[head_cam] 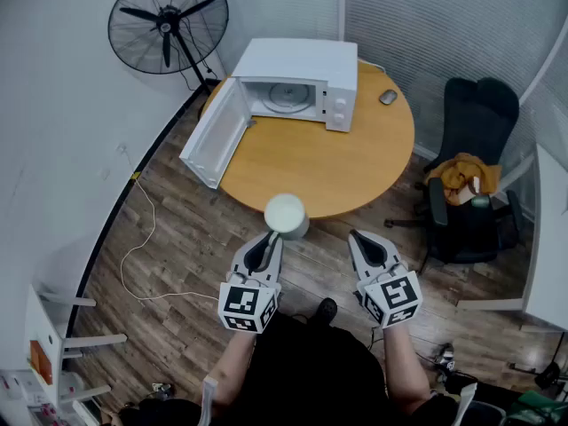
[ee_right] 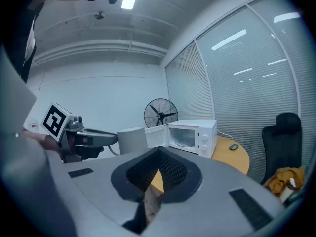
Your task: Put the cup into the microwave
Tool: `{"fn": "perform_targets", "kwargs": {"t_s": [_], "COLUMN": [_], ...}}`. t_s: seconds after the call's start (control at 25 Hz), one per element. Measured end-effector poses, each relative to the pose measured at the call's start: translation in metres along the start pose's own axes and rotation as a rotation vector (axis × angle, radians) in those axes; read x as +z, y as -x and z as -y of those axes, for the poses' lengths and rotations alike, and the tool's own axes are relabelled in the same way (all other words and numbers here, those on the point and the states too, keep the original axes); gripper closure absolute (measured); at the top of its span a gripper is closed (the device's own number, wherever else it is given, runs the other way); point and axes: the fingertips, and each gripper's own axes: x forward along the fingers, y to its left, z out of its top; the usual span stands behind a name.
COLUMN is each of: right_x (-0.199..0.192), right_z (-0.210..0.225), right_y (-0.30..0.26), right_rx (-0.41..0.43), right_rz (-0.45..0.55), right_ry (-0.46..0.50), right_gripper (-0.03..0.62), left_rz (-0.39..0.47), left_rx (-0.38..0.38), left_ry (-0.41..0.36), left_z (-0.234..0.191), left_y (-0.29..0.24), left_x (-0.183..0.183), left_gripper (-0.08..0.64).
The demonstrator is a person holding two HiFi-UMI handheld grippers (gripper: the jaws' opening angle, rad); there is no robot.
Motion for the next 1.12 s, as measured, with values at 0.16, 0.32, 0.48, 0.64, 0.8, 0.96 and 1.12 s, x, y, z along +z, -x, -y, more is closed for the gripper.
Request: {"fn": "perform_targets", "kwargs": {"t_s": [0.16,0.32,0.48,0.64,0.8,0.96,1.12], "right_x": [0.002,0.004,0.004,0.003,-0.001,-0.01,-0.015], "right_z": [0.002,0.003,0.007,0.01,0.011,0.011,0.013], "right_y": [0.006,0.01,0.016,0.02,0.019,0.015,0.009], "right_rx": [0.004,0.001,0.001,-0.005,-0.008,-0.013,-0.019], "right_rz": [0.006,0.017,0.021,0.036,0.03,0.006,-0.008], "right_ry": [0.006,0.016,0.014,-0.019,-0.045,-0.071,-0.082], "right_gripper": [0.584,0.584,0.584,0.583,0.583,0.583,0.583], "left_rz": [0.001,0.001,0.003,0.0,-0.008,-0.013,-0.015], "left_rx": [0.0,0.001,-0.002,0.0,-0.004,-0.003,-0.005], "left_ry": [0.002,0.004,0.003,0.006,0.0,0.002,0.01], "left_z": [0.006,0.009,0.016,0.02,0.02,0.016,0.007], "left_y": [-0.003,-0.004,-0.006,-0.005,-0.004,-0.005,-0.011], "left_x": [-0.002,-0.003,-0.003,-0.004,-0.004,-0.007,-0.01], "left_gripper": [0.518,0.518,0.518,0.518,0.518,0.518,0.518]}}
